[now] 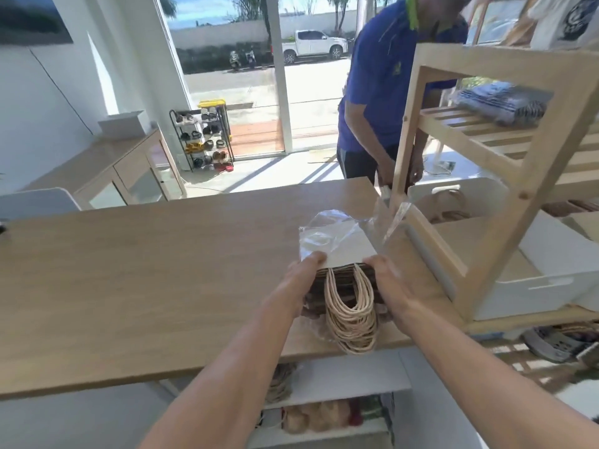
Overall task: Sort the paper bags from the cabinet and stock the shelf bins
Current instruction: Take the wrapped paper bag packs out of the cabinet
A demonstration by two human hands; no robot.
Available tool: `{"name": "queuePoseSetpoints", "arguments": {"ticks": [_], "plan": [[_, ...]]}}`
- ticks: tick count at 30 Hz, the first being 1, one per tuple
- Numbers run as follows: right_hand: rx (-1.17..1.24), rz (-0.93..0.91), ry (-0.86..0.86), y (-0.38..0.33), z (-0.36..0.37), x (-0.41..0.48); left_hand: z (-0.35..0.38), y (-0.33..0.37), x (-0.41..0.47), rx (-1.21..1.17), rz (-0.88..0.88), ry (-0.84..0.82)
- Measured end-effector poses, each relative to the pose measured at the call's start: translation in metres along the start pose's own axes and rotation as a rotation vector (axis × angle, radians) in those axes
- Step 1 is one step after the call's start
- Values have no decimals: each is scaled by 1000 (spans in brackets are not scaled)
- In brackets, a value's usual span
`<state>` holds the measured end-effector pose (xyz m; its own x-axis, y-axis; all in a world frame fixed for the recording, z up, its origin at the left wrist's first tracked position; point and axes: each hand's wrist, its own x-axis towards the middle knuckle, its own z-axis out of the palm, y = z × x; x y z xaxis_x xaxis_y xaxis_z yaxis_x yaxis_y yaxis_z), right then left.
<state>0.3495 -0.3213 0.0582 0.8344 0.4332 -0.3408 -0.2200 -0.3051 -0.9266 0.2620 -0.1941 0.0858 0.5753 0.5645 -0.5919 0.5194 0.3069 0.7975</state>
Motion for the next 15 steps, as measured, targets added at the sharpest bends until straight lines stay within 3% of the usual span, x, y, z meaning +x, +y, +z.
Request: {"name": "queuePoseSetpoints", "arguments": {"ticks": [10,15], "plan": [[-67,-1,19,22,-7,30,4,6,12,1,-3,21],[-130,-27,105,-1,-6,-9,-8,1,1,-18,-13,-1]]}}
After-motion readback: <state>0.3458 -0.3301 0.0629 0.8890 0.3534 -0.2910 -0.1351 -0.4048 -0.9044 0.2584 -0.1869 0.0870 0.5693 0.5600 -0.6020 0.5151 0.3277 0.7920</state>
